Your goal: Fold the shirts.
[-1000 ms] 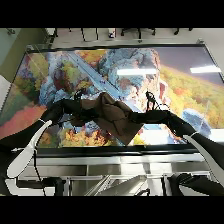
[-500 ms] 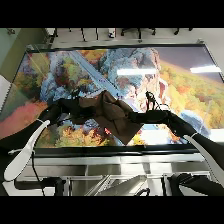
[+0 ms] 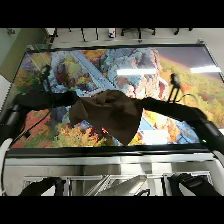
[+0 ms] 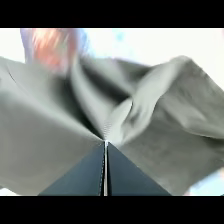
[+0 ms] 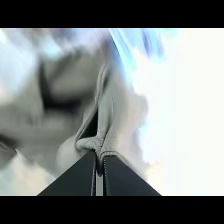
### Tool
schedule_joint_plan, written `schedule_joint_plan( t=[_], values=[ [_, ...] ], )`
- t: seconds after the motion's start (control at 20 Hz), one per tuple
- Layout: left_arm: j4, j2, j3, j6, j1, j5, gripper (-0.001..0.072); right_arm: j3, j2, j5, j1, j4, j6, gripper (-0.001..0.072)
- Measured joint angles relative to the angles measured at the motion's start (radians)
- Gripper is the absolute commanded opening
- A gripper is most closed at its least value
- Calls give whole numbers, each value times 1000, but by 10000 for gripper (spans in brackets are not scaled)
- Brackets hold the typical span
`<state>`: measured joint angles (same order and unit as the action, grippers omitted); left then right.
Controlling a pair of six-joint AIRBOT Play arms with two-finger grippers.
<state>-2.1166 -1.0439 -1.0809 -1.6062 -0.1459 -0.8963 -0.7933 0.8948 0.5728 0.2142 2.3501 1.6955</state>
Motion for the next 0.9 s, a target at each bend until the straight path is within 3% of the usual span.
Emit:
schedule_joint_plan(
  t=[0.25, 0.5, 0.7, 0.9],
  values=[
    [-5, 291, -164, 0, 71, -18, 15, -205, -310, 5, -124, 3, 79, 18],
    [17, 452, -465, 0, 144, -14, 15, -496, -434, 18, -172, -44, 175, 17],
    [75, 400, -668, -4, 212, -60, 16, -597, -404, 60, -180, -107, 196, 18],
    [66, 181, -784, -53, 200, -138, 16, -593, -245, 172, -181, -107, 198, 18]
  ],
)
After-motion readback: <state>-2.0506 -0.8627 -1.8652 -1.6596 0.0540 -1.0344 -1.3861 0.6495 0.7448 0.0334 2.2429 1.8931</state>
